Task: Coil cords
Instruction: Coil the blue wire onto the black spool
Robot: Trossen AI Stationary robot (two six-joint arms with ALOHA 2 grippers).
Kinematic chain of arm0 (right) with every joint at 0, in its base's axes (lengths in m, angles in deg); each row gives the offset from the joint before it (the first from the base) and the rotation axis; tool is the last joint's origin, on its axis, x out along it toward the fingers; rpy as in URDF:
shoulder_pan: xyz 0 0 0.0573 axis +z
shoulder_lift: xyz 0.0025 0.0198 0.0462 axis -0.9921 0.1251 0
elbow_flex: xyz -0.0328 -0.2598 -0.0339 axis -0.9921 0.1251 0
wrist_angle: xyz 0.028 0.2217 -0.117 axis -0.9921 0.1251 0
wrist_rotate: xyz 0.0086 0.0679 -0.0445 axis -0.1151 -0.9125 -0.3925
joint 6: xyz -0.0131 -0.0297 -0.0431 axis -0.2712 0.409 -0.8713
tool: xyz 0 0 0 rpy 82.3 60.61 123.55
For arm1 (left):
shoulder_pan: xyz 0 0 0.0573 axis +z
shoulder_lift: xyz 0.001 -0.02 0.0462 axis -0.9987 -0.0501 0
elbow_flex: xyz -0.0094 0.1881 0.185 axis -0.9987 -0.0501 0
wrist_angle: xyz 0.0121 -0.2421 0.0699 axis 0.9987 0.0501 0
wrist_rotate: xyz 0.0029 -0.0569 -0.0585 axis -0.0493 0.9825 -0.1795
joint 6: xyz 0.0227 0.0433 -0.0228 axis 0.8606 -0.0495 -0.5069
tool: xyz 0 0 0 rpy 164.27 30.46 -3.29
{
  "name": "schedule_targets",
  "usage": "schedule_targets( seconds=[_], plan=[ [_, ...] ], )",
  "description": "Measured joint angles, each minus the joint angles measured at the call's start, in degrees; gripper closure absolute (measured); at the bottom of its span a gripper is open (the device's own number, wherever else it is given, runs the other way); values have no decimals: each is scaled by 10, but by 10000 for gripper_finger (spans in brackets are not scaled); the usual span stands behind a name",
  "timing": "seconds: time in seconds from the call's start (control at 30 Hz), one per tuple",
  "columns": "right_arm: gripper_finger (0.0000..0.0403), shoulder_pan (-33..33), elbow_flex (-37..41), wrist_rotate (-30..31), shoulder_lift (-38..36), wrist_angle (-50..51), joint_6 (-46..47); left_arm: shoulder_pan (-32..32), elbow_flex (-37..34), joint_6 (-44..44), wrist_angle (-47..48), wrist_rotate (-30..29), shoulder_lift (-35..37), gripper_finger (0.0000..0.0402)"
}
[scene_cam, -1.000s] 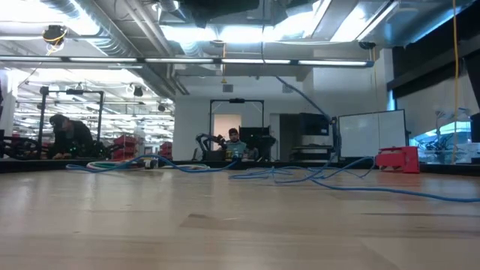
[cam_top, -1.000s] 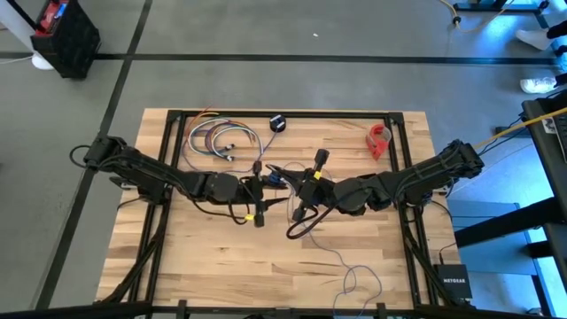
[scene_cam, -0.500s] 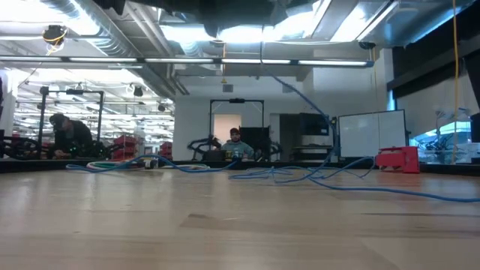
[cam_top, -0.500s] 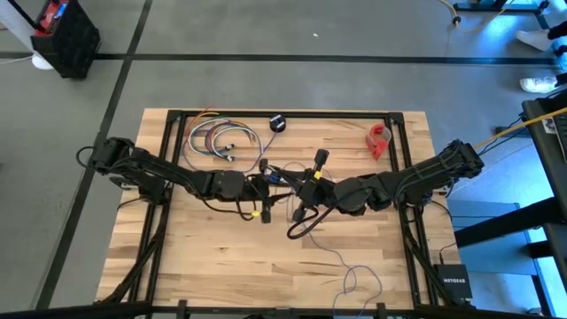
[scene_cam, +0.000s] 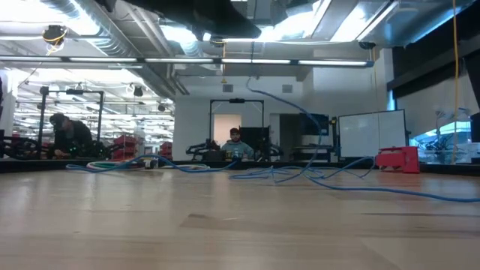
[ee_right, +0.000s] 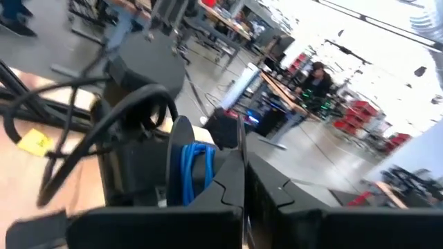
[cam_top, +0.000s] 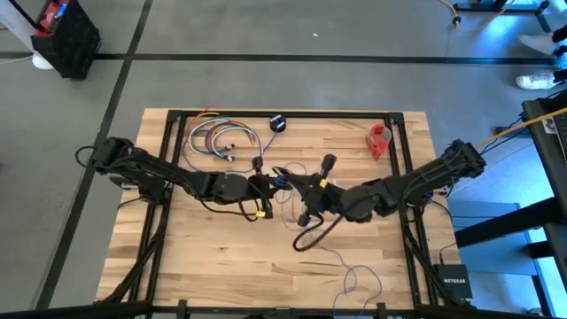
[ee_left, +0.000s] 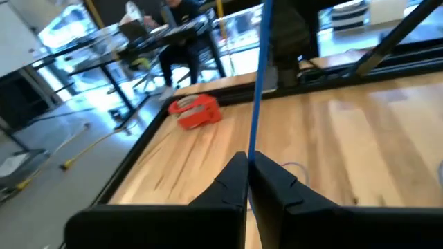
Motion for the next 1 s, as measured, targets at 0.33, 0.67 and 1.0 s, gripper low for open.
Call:
schedule_targets(
  seconds=[0.33, 0.67, 1.0],
  plan=[
    [400, 44, 0, 49, -6, 114, 72, -10, -1, -17, 99, -31, 57, 397],
    [400, 31, 3, -6, 17, 247, 202, -11, -2, -81, 196, -33, 102, 397],
    [400, -20, 54, 4, 58, 255, 245, -24, -2, -128, 192, -32, 128, 396]
  ],
)
